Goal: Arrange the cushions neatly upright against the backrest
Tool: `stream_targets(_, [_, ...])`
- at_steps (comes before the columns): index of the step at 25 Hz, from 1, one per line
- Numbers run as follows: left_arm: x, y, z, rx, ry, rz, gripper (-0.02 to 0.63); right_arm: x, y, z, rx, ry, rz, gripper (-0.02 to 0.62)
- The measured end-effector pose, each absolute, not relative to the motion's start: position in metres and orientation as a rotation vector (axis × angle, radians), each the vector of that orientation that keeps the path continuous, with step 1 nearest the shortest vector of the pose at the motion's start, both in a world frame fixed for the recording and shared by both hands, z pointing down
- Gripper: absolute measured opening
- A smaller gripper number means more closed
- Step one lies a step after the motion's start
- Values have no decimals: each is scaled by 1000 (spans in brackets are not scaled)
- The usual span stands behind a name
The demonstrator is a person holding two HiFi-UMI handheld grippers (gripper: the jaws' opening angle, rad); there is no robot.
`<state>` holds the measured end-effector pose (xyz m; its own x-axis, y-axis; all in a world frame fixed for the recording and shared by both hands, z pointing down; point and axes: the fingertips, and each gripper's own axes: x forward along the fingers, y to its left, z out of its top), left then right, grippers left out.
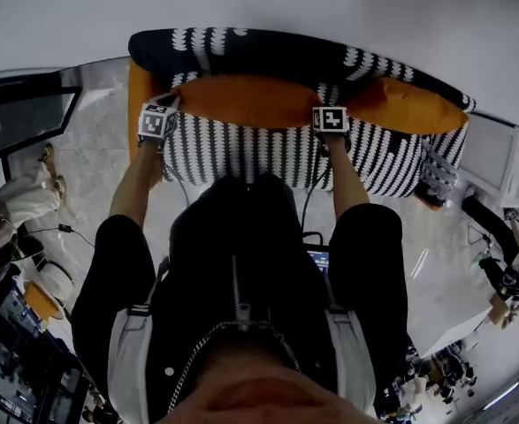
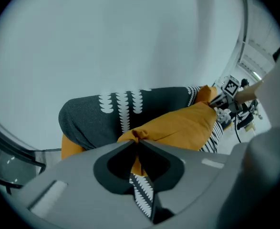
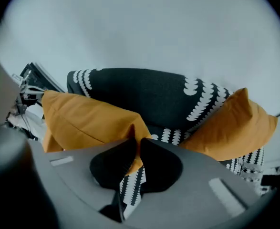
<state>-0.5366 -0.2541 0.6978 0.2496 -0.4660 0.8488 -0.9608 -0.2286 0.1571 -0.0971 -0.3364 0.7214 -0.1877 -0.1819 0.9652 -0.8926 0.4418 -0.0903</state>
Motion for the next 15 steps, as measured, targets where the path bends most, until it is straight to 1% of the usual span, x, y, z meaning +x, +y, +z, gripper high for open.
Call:
stream_targets(4, [-552, -286, 694, 1728, -1383, 762, 29, -101, -364, 708, 1148, -1625, 859, 73])
stream_targets(8, [-562, -308, 697, 1675, -1417, 722, 37, -91, -397, 688, 1286, -1641, 727, 77])
stream_targets(12, [-571, -318, 685, 1699, -1456, 659, 57, -93, -404, 667, 1347, -1704, 730, 68])
stream_targets(15, [-579, -320, 669, 1730, -1481, 596, 57, -94, -407, 646, 1415, -1760, 686, 54])
